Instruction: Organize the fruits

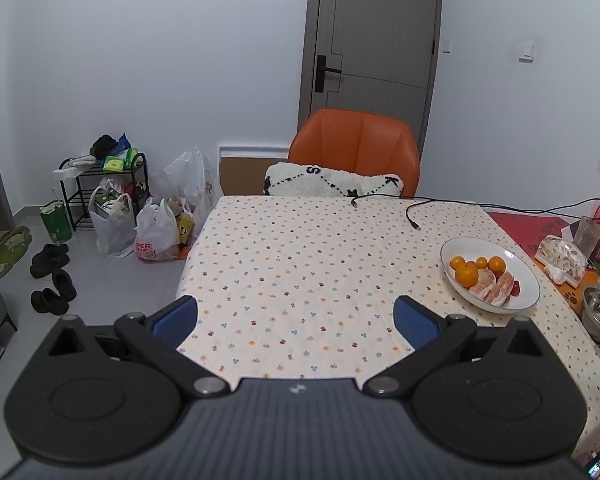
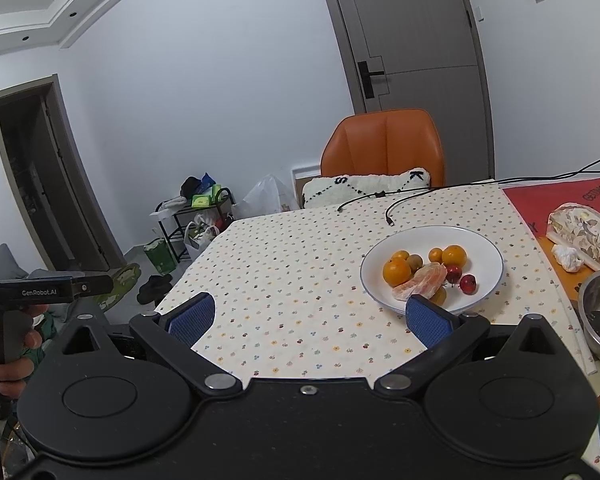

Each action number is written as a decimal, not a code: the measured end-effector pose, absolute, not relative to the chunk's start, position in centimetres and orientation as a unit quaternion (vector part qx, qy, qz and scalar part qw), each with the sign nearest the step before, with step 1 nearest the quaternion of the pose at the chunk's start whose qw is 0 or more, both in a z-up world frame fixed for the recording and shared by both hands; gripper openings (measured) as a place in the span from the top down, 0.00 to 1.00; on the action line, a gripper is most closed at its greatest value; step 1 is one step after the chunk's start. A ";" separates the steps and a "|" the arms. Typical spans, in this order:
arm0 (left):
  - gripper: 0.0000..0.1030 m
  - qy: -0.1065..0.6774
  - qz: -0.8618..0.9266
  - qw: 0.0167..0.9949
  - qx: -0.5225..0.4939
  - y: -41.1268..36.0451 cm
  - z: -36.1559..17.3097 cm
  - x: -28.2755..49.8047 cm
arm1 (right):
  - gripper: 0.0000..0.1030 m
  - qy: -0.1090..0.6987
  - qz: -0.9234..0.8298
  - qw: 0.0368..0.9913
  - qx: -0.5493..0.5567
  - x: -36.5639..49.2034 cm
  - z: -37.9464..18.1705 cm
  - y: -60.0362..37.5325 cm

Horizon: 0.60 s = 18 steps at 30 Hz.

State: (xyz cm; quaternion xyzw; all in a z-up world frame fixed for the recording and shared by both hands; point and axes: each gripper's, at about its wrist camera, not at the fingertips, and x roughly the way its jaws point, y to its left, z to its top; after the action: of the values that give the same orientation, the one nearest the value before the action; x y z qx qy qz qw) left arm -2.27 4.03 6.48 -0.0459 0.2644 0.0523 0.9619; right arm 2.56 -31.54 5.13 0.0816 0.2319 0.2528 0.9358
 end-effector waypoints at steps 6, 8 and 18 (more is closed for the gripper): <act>0.00 0.267 0.046 0.962 -0.045 3.6 6.3 -2.2 | 0.00 0.230 0.257 0.935 0.077 2.3 5.2 -31.2; 0.00 0.268 0.044 0.961 -0.045 3.5 6.2 -2.2 | 0.00 0.232 0.256 0.935 0.077 2.3 5.1 -31.2; 0.00 0.275 0.038 0.960 -0.045 3.3 5.8 -2.0 | 0.00 0.235 0.254 0.935 0.075 2.4 4.9 -31.1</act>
State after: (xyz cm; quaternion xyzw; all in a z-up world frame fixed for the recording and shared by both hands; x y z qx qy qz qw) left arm -2.00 3.32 5.76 -0.0450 0.2754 0.0377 0.9595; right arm 2.44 -31.12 4.94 0.0754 0.2349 0.2544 0.9351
